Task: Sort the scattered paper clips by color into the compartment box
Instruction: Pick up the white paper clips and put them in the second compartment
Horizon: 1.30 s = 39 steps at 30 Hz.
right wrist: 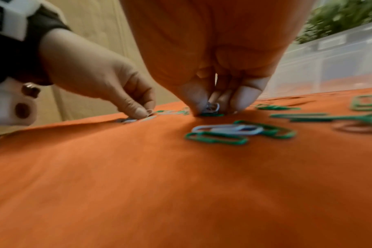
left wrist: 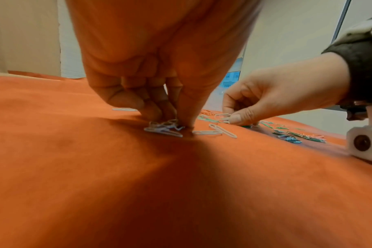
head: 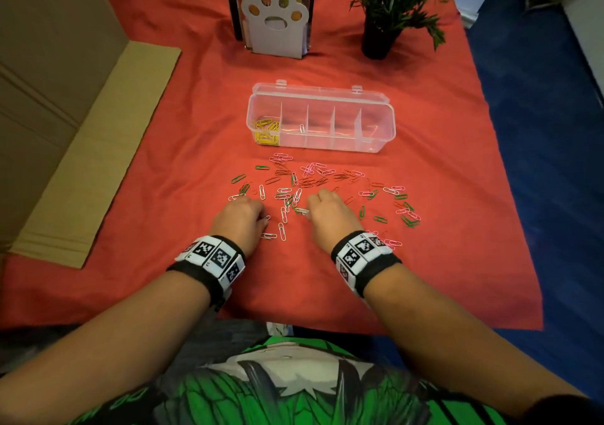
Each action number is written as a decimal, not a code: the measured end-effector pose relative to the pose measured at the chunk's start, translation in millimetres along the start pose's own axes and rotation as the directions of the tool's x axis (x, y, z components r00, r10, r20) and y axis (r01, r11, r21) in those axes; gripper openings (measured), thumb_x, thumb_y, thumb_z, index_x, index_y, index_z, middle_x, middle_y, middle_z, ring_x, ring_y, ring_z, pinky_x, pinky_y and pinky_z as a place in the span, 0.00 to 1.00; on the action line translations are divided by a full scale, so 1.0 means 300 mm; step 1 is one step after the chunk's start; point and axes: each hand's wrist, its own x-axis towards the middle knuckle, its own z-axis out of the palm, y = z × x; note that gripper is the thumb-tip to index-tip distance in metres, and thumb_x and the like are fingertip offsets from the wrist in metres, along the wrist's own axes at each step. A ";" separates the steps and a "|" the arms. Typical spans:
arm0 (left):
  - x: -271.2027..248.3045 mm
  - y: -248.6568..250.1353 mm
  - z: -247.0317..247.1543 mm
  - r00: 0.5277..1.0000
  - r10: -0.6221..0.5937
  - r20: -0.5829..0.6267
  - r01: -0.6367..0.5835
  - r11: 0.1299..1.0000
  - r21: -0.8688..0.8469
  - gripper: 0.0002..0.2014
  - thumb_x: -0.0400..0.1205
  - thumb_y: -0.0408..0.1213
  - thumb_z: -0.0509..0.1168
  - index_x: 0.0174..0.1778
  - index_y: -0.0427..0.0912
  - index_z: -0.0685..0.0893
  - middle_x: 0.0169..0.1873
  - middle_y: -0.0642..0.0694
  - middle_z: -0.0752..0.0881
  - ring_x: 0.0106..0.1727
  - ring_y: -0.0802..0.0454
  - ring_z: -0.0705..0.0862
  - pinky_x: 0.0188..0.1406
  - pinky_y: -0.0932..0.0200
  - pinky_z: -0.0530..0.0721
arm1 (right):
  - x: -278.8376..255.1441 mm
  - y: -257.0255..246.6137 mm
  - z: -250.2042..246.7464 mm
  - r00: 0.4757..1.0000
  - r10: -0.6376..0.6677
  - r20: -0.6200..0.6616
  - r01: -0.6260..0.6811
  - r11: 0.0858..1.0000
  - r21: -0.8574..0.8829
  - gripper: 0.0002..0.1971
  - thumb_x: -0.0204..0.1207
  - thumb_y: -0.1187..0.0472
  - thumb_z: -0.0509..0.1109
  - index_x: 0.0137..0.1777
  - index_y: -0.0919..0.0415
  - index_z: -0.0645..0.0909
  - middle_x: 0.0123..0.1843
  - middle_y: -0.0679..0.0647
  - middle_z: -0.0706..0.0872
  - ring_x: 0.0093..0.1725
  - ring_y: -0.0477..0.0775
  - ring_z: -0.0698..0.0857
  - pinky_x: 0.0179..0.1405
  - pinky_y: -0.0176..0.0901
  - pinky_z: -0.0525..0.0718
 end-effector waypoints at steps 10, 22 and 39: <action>0.025 0.006 -0.085 0.985 -0.146 0.096 0.171 0.685 -0.708 0.09 0.80 0.27 0.62 0.39 0.46 0.77 0.29 0.48 0.80 0.22 0.65 0.81 0.25 0.71 0.79 | 0.012 0.081 -0.114 0.905 0.346 0.248 -0.397 0.477 0.784 0.14 0.79 0.70 0.60 0.37 0.53 0.77 0.29 0.52 0.81 0.17 0.36 0.77 0.16 0.29 0.74; 0.028 -0.040 -0.096 0.946 -0.273 0.177 0.325 0.754 -0.571 0.08 0.76 0.41 0.66 0.32 0.44 0.78 0.25 0.47 0.77 0.28 0.48 0.73 0.31 0.57 0.69 | 0.038 0.048 -0.094 0.933 0.315 0.176 -0.360 0.843 0.400 0.08 0.75 0.60 0.67 0.33 0.55 0.79 0.34 0.50 0.82 0.38 0.54 0.82 0.37 0.39 0.77; 0.008 -0.069 -0.052 0.994 -0.106 0.029 0.110 0.969 -0.222 0.05 0.79 0.36 0.63 0.45 0.39 0.81 0.43 0.40 0.82 0.47 0.42 0.80 0.49 0.53 0.74 | 0.083 0.058 -0.077 0.920 0.326 0.218 -0.365 0.510 0.779 0.14 0.72 0.73 0.66 0.32 0.53 0.76 0.30 0.50 0.80 0.30 0.48 0.76 0.35 0.40 0.76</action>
